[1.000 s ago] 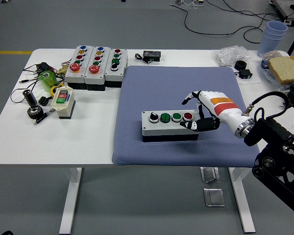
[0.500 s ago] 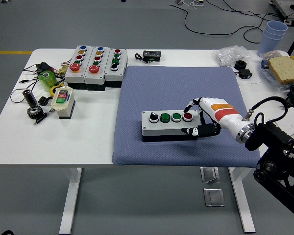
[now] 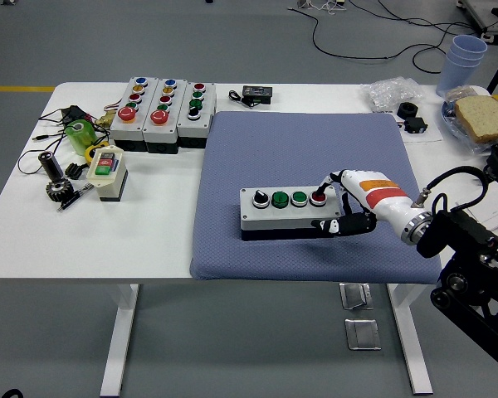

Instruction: Pick up the button,place it on the desk,press the button,press the button

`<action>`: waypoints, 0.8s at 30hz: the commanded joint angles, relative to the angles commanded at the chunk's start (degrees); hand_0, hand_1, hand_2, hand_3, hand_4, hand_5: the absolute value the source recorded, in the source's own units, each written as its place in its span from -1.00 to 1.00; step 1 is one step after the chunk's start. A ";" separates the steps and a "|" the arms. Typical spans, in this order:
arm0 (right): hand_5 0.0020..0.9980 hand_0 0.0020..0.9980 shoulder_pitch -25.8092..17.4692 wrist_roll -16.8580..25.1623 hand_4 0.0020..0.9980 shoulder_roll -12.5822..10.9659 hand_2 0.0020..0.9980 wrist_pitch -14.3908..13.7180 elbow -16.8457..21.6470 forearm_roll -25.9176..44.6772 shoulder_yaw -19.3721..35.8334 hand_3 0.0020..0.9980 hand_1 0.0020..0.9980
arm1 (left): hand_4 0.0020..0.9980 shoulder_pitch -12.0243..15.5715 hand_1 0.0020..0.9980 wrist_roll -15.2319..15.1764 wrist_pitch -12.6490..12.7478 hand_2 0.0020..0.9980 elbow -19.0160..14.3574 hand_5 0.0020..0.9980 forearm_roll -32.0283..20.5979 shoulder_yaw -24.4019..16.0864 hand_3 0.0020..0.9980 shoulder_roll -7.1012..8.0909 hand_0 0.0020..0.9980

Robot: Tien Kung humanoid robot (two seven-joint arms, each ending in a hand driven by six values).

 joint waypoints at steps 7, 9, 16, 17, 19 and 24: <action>-0.09 -0.69 -0.26 -0.34 0.76 -0.07 -0.68 0.58 0.08 -0.32 -0.56 0.21 -1.00 | -0.35 0.02 0.27 0.01 0.06 0.26 0.00 0.71 0.08 -0.01 0.10 -0.02 0.30; -0.08 -0.69 -0.32 -0.56 0.76 -0.02 -0.68 0.90 0.01 -0.42 -0.80 0.20 -1.00 | -0.35 0.05 0.27 0.01 0.07 0.26 0.00 0.71 0.14 -0.03 0.10 -0.04 0.30; -0.07 -0.69 -0.53 -1.10 0.76 0.00 -0.68 1.65 0.04 -0.57 -1.11 0.20 -1.00 | -0.35 0.24 0.27 -0.02 0.01 0.26 0.00 0.72 0.34 0.00 0.10 -0.07 0.30; -0.07 -0.69 -0.54 -1.13 0.76 0.00 -0.68 1.59 0.08 -0.61 -1.07 0.20 -1.00 | -0.35 0.27 0.27 -0.03 0.00 0.26 0.00 0.72 0.37 0.00 0.10 -0.08 0.30; -0.07 -0.69 -0.61 -1.10 0.76 0.02 -0.68 1.11 0.29 -0.75 -0.77 0.20 -1.00 | -0.35 0.38 0.27 -0.03 -0.03 0.26 0.00 0.72 0.48 -0.04 0.10 -0.11 0.30; -0.05 -0.69 -0.71 -1.14 0.76 0.27 -0.68 -0.44 1.45 -1.33 0.70 0.20 -1.00 | -0.35 0.60 0.27 -0.05 -0.07 0.26 0.00 0.72 0.65 -0.01 0.10 -0.13 0.30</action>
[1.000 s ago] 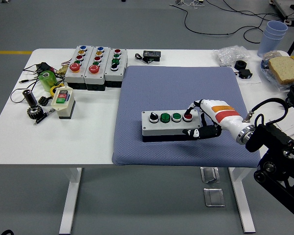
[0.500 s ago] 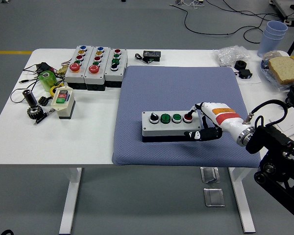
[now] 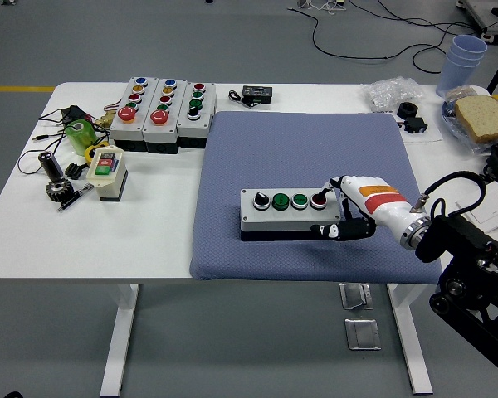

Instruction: Pick up the button,place it on the desk,press the button,press the button

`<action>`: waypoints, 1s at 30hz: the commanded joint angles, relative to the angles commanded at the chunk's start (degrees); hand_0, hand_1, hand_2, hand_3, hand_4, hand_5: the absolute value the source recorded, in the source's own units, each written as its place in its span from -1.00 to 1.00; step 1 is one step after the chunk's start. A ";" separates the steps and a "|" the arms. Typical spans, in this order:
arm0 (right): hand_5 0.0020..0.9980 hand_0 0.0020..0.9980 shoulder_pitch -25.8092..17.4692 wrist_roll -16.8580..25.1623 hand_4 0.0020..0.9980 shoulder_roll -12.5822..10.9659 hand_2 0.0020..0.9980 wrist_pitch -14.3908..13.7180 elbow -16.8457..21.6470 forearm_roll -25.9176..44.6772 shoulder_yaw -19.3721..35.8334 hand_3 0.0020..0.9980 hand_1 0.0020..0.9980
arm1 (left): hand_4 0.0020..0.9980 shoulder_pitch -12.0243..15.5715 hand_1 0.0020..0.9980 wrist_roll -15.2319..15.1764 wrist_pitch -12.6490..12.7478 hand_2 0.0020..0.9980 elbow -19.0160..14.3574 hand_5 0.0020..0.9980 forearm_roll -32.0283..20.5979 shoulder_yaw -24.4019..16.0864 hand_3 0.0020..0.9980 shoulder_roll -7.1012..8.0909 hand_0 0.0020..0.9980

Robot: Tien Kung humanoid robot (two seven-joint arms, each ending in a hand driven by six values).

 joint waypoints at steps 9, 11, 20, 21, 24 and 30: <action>-0.05 -0.69 -0.09 -0.75 0.75 1.15 -0.67 -0.15 1.44 -0.65 0.16 0.21 -1.00 | -0.36 0.21 0.27 -0.14 -0.08 0.26 0.00 0.70 0.23 0.03 0.10 -0.06 0.30; -0.05 -0.69 0.05 -0.93 0.75 1.58 -0.67 -0.12 1.38 -0.63 -0.04 0.21 -1.00 | -0.36 0.22 0.27 -0.15 -0.10 0.26 0.00 0.70 0.23 0.13 0.10 -0.07 0.30; -0.04 -0.68 1.85 -1.46 0.75 3.57 -0.67 -0.06 -0.01 -0.63 -2.02 0.21 -1.00 | -0.35 -0.11 0.27 -0.14 -0.06 0.26 0.00 0.72 -0.31 0.17 0.10 -0.01 0.30; -0.04 -0.68 1.99 -1.46 0.75 3.70 -0.67 -0.07 -0.23 -0.60 -2.12 0.21 -1.00 | -0.35 -0.15 0.27 -0.13 -0.06 0.26 0.00 0.72 -0.36 0.17 0.10 -0.01 0.30; -0.04 -0.68 2.32 -1.45 0.75 3.95 -0.67 -0.11 -0.92 -0.48 -2.21 0.21 -1.00 | -0.35 -0.26 0.27 -0.09 -0.06 0.26 0.00 0.72 -0.45 0.12 0.10 0.02 0.30; -0.04 -0.68 2.61 -1.56 0.75 4.18 -0.67 0.09 -2.28 0.00 -2.60 0.21 -1.00 | -0.36 -0.40 0.27 -0.04 -0.07 0.26 0.00 0.71 -0.47 -0.02 0.10 0.07 0.30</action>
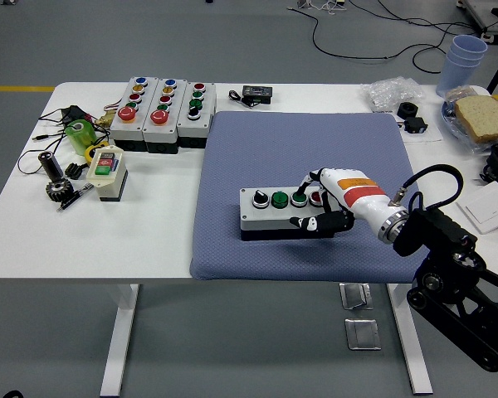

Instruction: Pick up the button,place it on the desk,press the button,press the button

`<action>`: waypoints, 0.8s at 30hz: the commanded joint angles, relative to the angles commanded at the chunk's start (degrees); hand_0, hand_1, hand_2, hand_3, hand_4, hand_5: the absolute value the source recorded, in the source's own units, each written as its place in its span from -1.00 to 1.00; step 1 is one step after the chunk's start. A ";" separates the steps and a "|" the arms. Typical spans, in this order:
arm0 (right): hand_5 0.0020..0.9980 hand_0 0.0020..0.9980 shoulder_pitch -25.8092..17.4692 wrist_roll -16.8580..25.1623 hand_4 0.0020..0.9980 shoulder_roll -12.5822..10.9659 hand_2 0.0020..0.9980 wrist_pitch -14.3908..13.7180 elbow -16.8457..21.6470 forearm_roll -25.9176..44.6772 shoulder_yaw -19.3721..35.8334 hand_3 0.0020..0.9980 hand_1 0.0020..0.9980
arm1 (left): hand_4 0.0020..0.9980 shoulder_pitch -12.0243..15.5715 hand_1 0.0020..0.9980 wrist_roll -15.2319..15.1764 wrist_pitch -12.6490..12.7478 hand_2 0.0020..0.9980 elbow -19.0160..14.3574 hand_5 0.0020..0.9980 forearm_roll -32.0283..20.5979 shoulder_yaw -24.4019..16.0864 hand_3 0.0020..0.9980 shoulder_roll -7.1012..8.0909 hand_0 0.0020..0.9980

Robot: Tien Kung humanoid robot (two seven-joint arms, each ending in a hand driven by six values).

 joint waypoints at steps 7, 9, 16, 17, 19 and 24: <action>-0.04 -0.68 -0.05 -0.06 0.75 0.02 -0.67 0.37 -0.37 0.28 -0.59 0.21 -1.00 | -0.36 -0.13 0.27 0.03 -0.07 0.26 0.00 0.71 0.02 0.01 0.10 0.04 0.30; -0.05 -0.68 -0.01 -0.09 0.74 -0.01 -0.67 0.42 -0.34 0.31 -0.83 0.21 -1.00 | -0.36 -0.19 0.27 0.04 -0.08 0.26 0.00 0.71 0.05 -0.05 0.10 0.07 0.30; -0.04 -0.68 0.06 -0.36 0.74 -0.07 -0.67 0.77 -0.49 0.41 -1.46 0.21 -1.00 | -0.36 -0.25 0.27 0.06 -0.10 0.26 0.00 0.71 -0.03 -0.12 0.10 0.11 0.30; -0.04 -0.68 0.07 -0.37 0.74 -0.07 -0.67 0.79 -0.48 0.42 -1.48 0.21 -1.00 | -0.36 -0.25 0.27 0.06 -0.10 0.26 0.00 0.71 -0.01 -0.14 0.10 0.11 0.30; -0.04 -0.68 0.08 -0.39 0.74 -0.12 -0.67 0.68 -0.34 0.39 -1.41 0.21 -1.00 | -0.36 -0.23 0.27 0.07 -0.11 0.26 0.00 0.71 0.00 -0.15 0.10 0.11 0.30; -0.04 -0.68 -0.22 0.77 0.74 -0.26 -0.67 -2.08 0.49 1.63 -0.12 0.21 -1.00 | -0.36 -0.24 0.27 0.03 -0.13 0.26 0.00 0.70 0.07 -0.12 0.10 0.10 0.30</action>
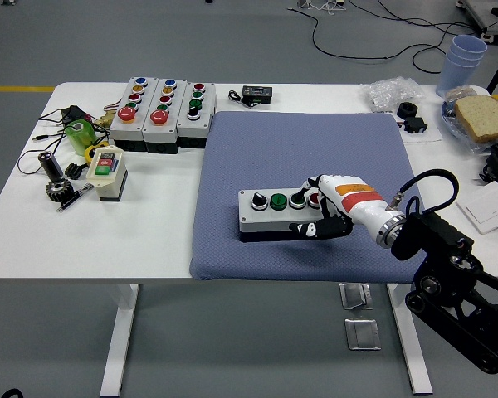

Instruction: Pick up the button,place it on the desk,press the button,press the button

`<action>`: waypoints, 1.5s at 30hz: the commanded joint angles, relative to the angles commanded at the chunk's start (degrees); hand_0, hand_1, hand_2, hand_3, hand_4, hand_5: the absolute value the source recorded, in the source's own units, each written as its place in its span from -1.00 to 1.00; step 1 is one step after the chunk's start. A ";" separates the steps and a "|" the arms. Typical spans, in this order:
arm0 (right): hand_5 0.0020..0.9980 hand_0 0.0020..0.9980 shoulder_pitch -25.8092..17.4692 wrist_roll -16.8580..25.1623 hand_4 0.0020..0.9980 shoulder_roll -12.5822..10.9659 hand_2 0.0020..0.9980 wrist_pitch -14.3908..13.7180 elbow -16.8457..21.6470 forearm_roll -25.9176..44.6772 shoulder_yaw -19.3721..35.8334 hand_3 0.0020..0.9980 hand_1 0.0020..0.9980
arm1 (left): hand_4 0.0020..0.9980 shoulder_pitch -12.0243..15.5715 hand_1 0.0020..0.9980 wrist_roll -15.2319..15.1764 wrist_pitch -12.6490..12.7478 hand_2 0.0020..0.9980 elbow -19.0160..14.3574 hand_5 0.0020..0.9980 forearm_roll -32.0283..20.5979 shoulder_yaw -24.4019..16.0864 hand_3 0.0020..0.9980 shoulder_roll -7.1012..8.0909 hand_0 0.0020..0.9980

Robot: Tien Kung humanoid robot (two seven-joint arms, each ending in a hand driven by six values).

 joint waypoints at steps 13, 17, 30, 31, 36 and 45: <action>-0.06 -0.41 -4.02 7.88 0.73 -0.13 -0.39 -14.07 -0.70 19.38 7.80 0.36 -0.80 | -0.35 0.07 0.27 -0.04 -0.02 0.26 0.00 0.72 0.04 -0.05 0.10 -0.03 0.30; -0.07 0.26 -6.76 12.36 0.68 0.42 0.30 -12.29 -0.70 29.07 10.57 0.64 0.12 | -0.36 0.21 0.27 -0.09 -0.03 0.26 0.00 0.71 0.28 -0.12 0.10 -0.08 0.30; -0.10 0.56 -12.69 20.62 0.66 1.94 0.55 -10.24 -1.78 61.06 19.50 0.50 0.43 | -0.35 0.75 0.27 -0.33 -0.13 0.26 0.00 0.72 0.76 0.17 0.10 -0.23 0.30; -0.10 0.56 -13.08 20.50 0.66 1.96 0.55 -10.02 -1.88 63.66 20.03 0.50 0.43 | -0.35 0.80 0.27 -0.32 -0.13 0.26 0.00 0.72 0.72 0.18 0.10 -0.23 0.30; -0.12 0.56 -14.25 19.86 0.63 2.04 0.55 -9.04 -2.18 75.21 21.17 0.50 0.44 | -0.36 0.94 0.27 -0.27 -0.13 0.26 0.00 0.71 0.82 0.13 0.10 -0.25 0.30; -0.16 0.52 -15.75 18.83 0.57 2.38 0.52 -7.52 -2.63 84.30 21.49 0.45 0.43 | -0.35 1.20 0.27 -0.33 -0.22 0.26 0.00 0.71 1.08 0.33 0.10 -0.27 0.30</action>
